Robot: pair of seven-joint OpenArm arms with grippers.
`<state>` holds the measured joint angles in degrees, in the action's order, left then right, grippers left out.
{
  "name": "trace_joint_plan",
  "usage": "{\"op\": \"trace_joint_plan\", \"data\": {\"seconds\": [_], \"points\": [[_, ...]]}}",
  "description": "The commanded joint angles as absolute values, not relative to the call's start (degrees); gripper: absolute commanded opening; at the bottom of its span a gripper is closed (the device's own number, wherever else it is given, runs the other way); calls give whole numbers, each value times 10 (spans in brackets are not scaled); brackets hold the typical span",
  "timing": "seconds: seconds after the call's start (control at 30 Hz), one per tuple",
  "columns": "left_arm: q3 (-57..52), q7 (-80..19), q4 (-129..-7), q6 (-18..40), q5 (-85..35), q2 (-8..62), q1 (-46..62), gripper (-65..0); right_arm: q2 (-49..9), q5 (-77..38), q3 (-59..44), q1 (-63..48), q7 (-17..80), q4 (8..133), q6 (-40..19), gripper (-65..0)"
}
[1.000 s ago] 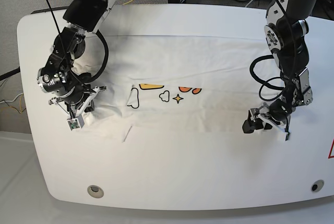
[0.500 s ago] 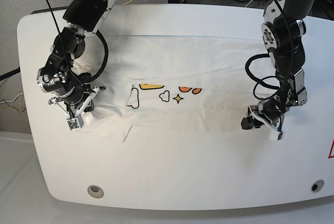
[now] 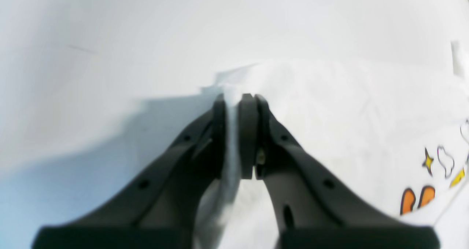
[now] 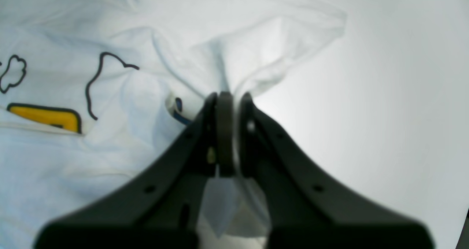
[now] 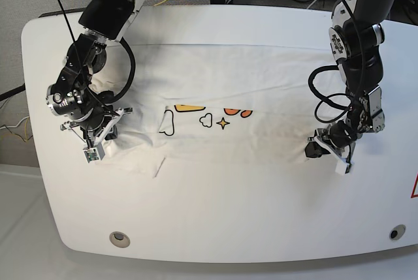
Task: Fold the T-shirt properly
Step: 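Lift the hem half with both grippers and fold it over the collar half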
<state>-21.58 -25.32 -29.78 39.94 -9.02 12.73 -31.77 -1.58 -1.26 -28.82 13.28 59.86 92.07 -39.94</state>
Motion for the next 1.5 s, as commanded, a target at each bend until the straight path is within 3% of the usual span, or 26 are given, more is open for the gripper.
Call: {"op": "trace_joint_plan", "data": {"seconds": [0.0,1.47], "points": [[-216,-258,-303,400,-86,142,-330,-621,-20,-19,-288,146,587,931,-400,-650],[-216,-327,-305,400,-89,162,-384,-621,-15,-23,-284,149,589,988,-400,-650]]}}
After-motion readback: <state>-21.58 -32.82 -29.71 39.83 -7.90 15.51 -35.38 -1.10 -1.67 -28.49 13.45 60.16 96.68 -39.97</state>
